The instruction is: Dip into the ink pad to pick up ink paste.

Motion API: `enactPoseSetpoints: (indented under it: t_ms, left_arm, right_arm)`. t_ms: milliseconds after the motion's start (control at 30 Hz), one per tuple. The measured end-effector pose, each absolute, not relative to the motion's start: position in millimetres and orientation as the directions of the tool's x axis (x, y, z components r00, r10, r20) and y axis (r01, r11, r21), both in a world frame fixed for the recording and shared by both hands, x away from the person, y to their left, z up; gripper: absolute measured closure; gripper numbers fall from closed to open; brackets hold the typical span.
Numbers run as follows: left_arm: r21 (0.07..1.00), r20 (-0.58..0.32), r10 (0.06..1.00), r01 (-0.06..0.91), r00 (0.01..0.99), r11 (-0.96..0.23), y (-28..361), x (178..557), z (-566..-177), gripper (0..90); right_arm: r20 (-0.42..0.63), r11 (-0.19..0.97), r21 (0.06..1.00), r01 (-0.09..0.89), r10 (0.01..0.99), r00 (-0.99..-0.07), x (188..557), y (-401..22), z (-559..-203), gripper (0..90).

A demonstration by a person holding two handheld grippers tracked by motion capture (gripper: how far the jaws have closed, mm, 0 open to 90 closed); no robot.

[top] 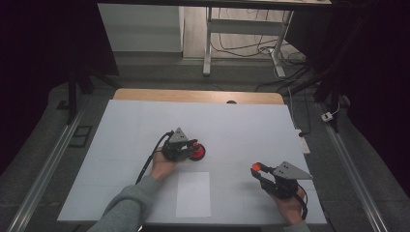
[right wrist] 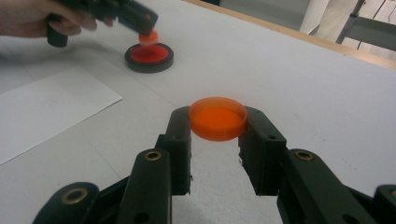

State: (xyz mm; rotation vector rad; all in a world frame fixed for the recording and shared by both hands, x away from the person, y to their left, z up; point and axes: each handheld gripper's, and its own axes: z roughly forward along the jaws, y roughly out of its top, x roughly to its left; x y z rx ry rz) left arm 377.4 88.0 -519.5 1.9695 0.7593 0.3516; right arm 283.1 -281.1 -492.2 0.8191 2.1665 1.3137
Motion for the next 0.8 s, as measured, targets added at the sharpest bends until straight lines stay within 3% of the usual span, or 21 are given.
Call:
enactPoseSetpoints:
  t_ms: [367,800]
  left_arm:
    - [0.899,-0.080,0.617,0.324,0.783,-0.294,99.0,365.4,-481.7,72.1]
    - [0.874,-0.060,0.603,0.334,0.795,-0.354,92.0,366.7,-486.8,71.9]
  right_arm:
    - [-0.089,0.363,0.899,0.244,0.698,-0.710,283.6,-280.9,-492.7,64.7]
    - [-0.088,0.365,0.897,0.249,0.700,-0.709,284.0,-281.4,-492.9,64.6]
